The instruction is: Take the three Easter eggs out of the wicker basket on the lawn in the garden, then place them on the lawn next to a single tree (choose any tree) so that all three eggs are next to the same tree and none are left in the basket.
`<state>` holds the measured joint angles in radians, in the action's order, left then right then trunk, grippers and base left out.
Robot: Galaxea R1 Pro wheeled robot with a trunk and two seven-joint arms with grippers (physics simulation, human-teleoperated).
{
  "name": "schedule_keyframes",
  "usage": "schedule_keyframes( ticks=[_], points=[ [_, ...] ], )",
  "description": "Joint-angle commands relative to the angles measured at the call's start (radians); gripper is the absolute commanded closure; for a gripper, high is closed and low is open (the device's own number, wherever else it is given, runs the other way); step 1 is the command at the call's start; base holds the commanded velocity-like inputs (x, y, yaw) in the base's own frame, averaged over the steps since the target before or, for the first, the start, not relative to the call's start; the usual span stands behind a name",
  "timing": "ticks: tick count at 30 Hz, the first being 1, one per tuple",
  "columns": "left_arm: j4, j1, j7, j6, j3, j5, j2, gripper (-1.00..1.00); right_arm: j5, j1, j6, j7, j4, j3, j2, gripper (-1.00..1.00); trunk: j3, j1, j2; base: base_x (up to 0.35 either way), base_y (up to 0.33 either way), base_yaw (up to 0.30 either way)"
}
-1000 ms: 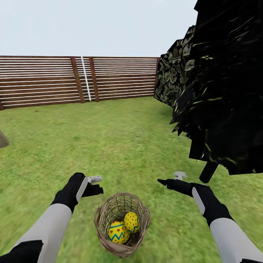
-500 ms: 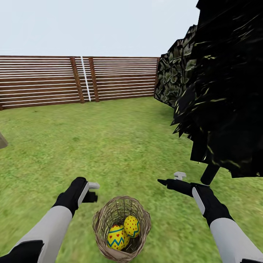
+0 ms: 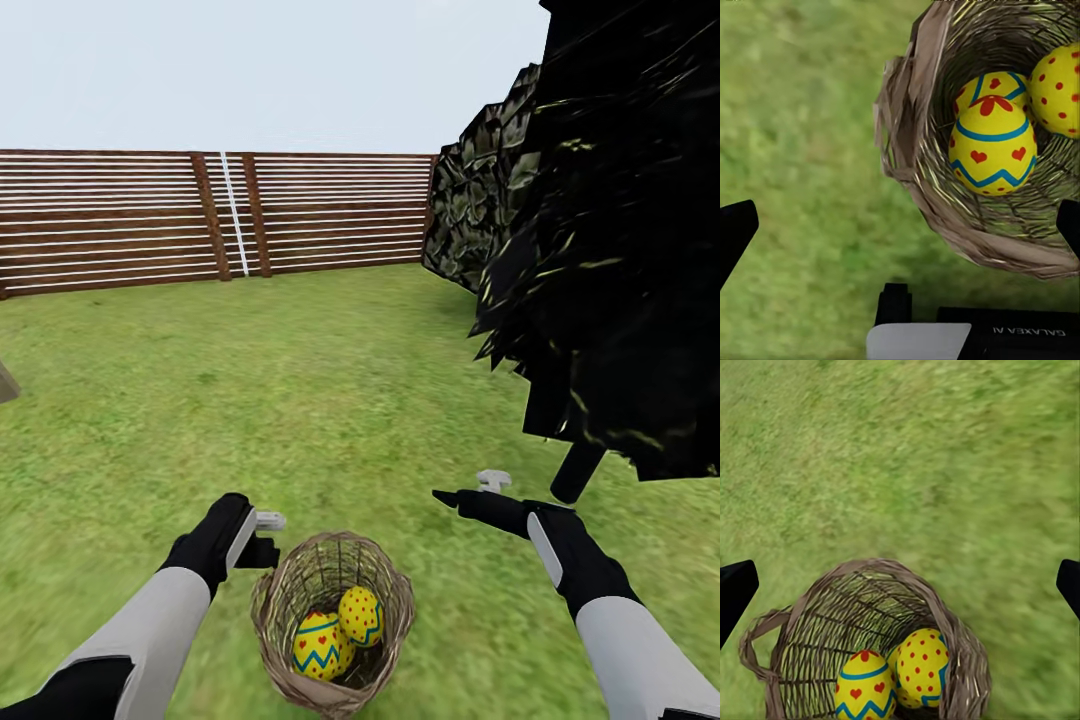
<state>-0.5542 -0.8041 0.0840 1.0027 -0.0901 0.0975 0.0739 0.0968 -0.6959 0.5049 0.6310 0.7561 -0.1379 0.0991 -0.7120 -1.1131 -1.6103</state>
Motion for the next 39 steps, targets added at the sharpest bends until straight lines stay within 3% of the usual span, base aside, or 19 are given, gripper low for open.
schedule_keyframes(
  ticks=[1,15,39],
  points=[
    [-0.002,-0.001,-0.003,0.003,-0.008,0.009,0.002,-1.00,0.010,-0.001,0.009,0.000,0.001,-0.002,0.001,-1.00,-0.004,-0.004,-0.008,0.000,0.000,0.000],
    [0.000,-0.001,-0.001,0.002,-0.009,0.008,0.004,-1.00,0.011,-0.001,0.009,0.001,0.006,-0.044,0.008,-1.00,-0.048,-0.058,-0.106,0.059,0.017,0.000],
    [-0.003,-0.001,-0.004,0.001,-0.008,0.008,0.010,-1.00,0.011,-0.001,0.009,0.004,0.006,-0.047,0.009,-1.00,-0.123,-0.150,-0.274,0.009,0.001,0.000]
  ],
)
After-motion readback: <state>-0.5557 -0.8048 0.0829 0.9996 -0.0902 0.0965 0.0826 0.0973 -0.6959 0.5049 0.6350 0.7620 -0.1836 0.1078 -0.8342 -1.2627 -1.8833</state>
